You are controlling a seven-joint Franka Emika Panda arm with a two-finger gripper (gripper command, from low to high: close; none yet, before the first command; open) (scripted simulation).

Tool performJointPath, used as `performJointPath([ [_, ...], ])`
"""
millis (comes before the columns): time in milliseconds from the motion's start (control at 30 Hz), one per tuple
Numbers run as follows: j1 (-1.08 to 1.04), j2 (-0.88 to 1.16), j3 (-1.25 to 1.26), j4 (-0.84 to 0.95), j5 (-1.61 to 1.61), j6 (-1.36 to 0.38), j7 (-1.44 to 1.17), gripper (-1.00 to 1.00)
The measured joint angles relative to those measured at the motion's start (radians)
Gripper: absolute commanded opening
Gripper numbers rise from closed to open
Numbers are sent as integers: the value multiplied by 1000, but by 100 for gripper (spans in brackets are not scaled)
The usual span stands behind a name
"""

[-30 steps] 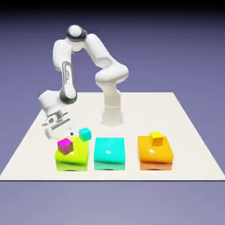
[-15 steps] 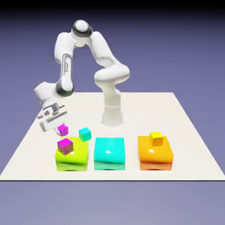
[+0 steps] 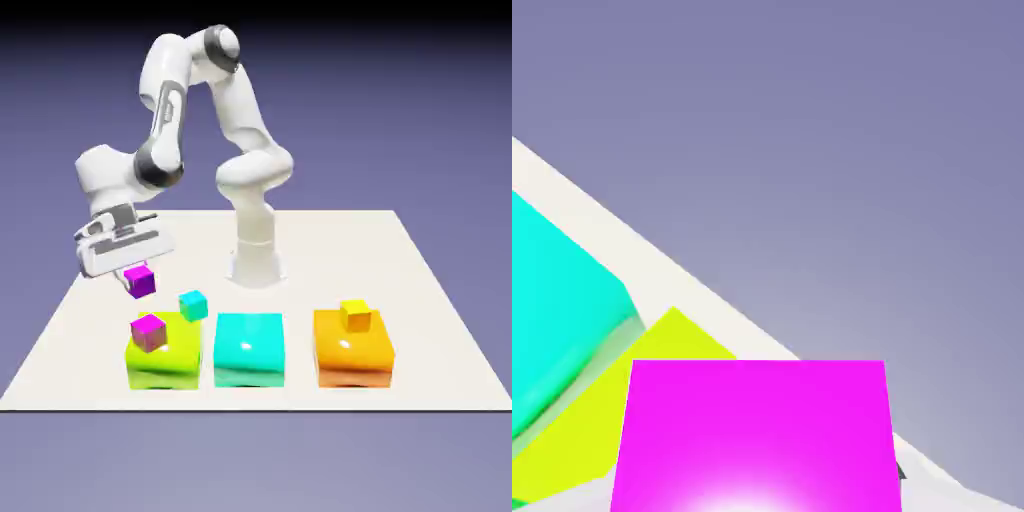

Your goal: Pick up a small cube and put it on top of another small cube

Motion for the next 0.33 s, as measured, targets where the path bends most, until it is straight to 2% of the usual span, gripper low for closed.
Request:
performJointPath([
  [233, 254, -48, -230, -7, -37, 121, 12, -100],
  [267, 275, -52, -249, -8, -40, 131, 13, 100],
  [333, 275, -52, -249, -8, -41, 132, 13, 100],
])
